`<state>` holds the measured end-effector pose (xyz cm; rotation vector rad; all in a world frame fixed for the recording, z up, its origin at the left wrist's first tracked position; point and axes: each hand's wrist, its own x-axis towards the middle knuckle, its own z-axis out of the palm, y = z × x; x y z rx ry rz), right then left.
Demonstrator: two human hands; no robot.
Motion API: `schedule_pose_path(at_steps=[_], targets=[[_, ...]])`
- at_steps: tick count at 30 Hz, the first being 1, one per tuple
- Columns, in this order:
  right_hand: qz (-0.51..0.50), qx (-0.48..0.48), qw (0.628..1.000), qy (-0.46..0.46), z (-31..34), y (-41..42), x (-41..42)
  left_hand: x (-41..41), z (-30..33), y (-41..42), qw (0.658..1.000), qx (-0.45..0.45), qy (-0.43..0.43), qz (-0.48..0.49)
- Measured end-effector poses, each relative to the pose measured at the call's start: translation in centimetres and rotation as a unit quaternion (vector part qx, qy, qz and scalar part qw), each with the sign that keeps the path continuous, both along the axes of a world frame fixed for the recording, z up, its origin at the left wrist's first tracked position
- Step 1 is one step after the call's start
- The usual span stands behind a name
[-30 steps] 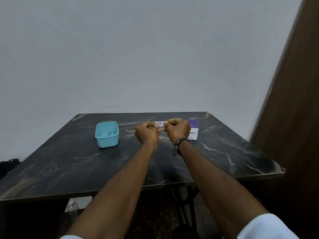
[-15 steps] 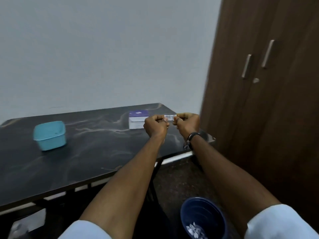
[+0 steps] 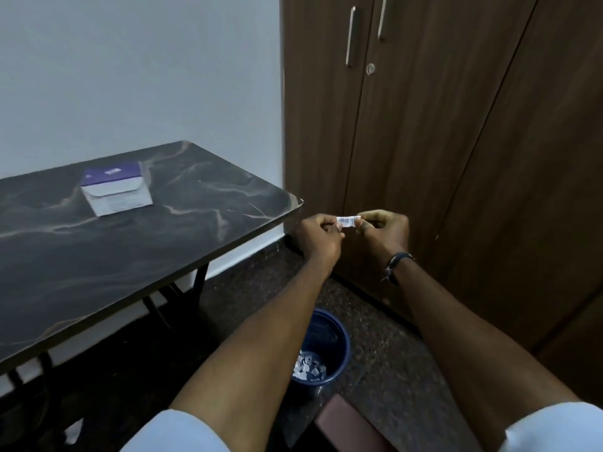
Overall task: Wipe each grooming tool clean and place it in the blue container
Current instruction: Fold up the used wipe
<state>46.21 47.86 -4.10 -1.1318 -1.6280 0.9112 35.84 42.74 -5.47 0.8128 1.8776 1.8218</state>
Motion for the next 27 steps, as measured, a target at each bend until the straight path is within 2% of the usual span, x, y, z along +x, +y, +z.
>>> schedule_pose_path(at_steps=[3, 6, 12, 15, 22, 24, 27], targets=[[0.000, -0.033, 0.999, -0.035, -5.3, 1.1, 0.2, 0.4, -4.5, 0.7, 0.999, -0.033, -0.026, -0.009], [0.003, -0.076, 0.994, -0.074, -11.5, 1.9, -0.8, -0.6, -10.9, 1.3, 0.993, -0.102, -0.052, -0.001], [0.029, -0.224, 0.967, -0.114, -22.7, 1.4, -3.5, -3.3, -21.4, 0.4, 0.970, -0.213, -0.116, 0.007], [0.025, -0.263, 0.958, -0.115, -25.6, 1.3, -4.5, -4.5, -25.0, 0.7, 0.959, -0.249, -0.137, 0.011], [0.031, -0.266, 0.953, -0.140, -29.9, 1.7, -6.2, -5.6, -29.7, 1.5, 0.945, -0.291, -0.149, 0.025], [0.026, -0.278, 0.950, -0.139, -30.8, 1.8, -6.6, -6.1, -30.9, 1.8, 0.941, -0.309, -0.133, 0.029], [0.023, -0.310, 0.936, -0.162, -31.9, 2.0, -7.1, -6.7, -32.7, 1.7, 0.928, -0.360, -0.092, -0.014]])
